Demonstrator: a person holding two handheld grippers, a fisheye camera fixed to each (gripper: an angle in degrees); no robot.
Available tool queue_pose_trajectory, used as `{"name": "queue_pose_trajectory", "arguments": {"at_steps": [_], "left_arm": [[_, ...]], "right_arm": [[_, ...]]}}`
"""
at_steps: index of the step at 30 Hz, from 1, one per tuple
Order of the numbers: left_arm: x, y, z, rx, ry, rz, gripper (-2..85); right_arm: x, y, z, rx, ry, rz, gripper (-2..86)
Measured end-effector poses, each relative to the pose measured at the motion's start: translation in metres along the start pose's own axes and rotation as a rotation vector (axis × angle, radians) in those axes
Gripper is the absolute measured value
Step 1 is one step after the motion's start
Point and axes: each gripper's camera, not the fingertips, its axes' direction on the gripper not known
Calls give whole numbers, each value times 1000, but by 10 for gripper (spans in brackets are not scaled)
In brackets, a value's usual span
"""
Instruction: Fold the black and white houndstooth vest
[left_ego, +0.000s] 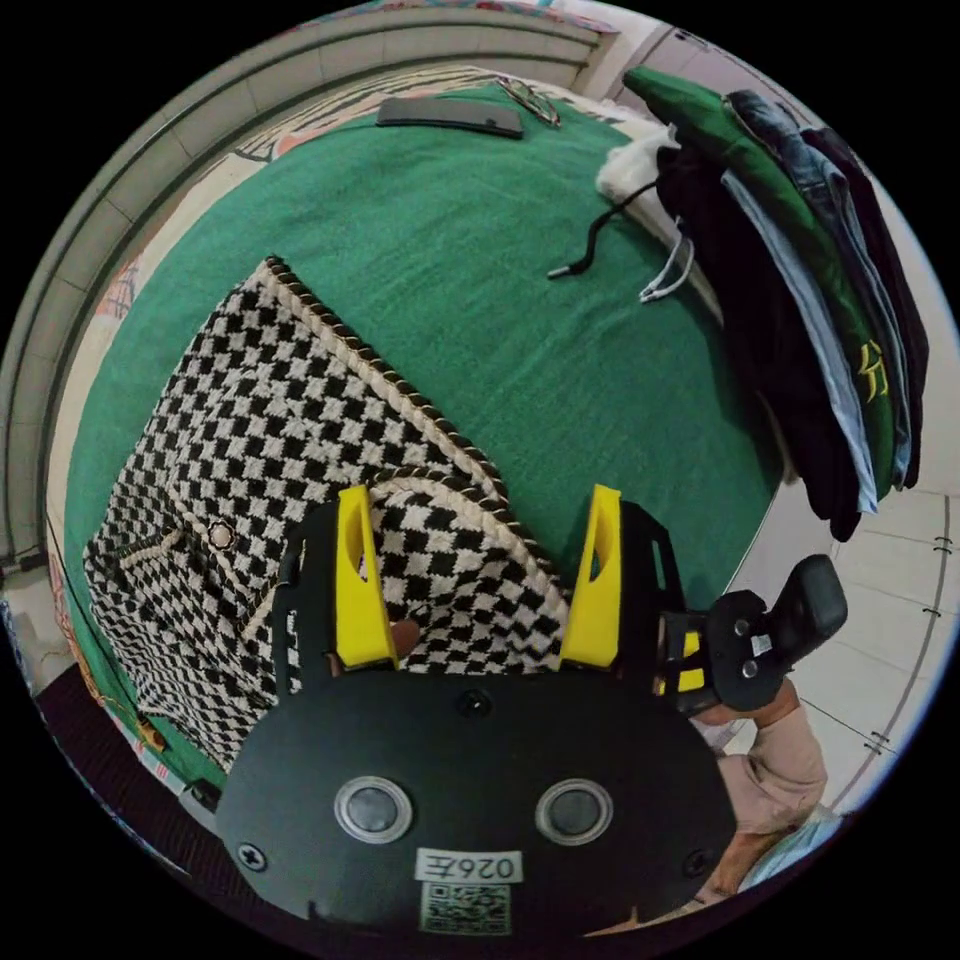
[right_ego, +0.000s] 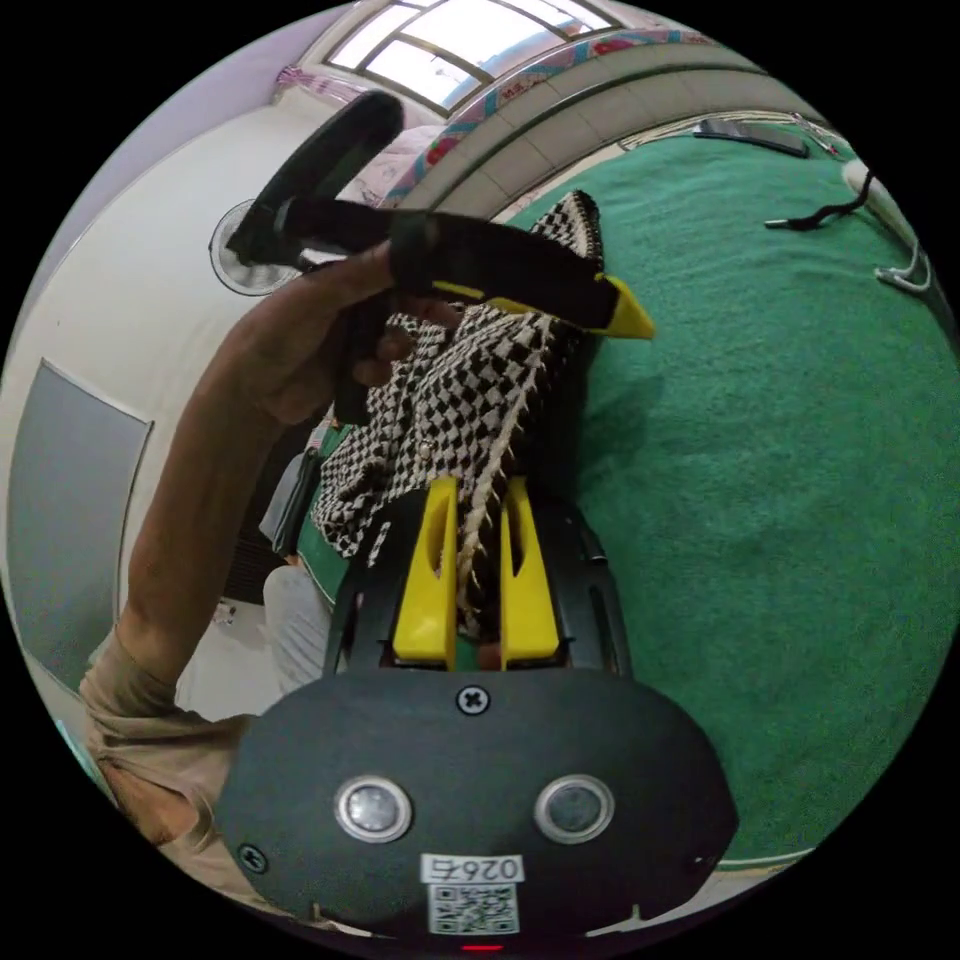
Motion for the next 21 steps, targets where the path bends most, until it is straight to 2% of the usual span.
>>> {"name": "queue_pose_trajectory", "arguments": {"at_steps": [3, 6, 9, 13, 21], "left_arm": [[25, -19, 15, -110, -151, 27, 294], [29, -27, 19, -153, -162, 9, 285], [21, -23, 13, -144, -154, -8, 228], [-5, 1, -1, -76, -208, -38, 80], [-72, 66, -51, 98, 30, -62, 60]], "right_arm": [[-26, 3, -4, 54, 71, -73, 14], [-48, 5, -14, 99, 105, -133, -1], [-54, 7, -19, 106, 66, -130, -5], [-55, 9, -17, 81, 4, -106, -6], [-98, 8, -7, 106, -26, -143, -6]]}}
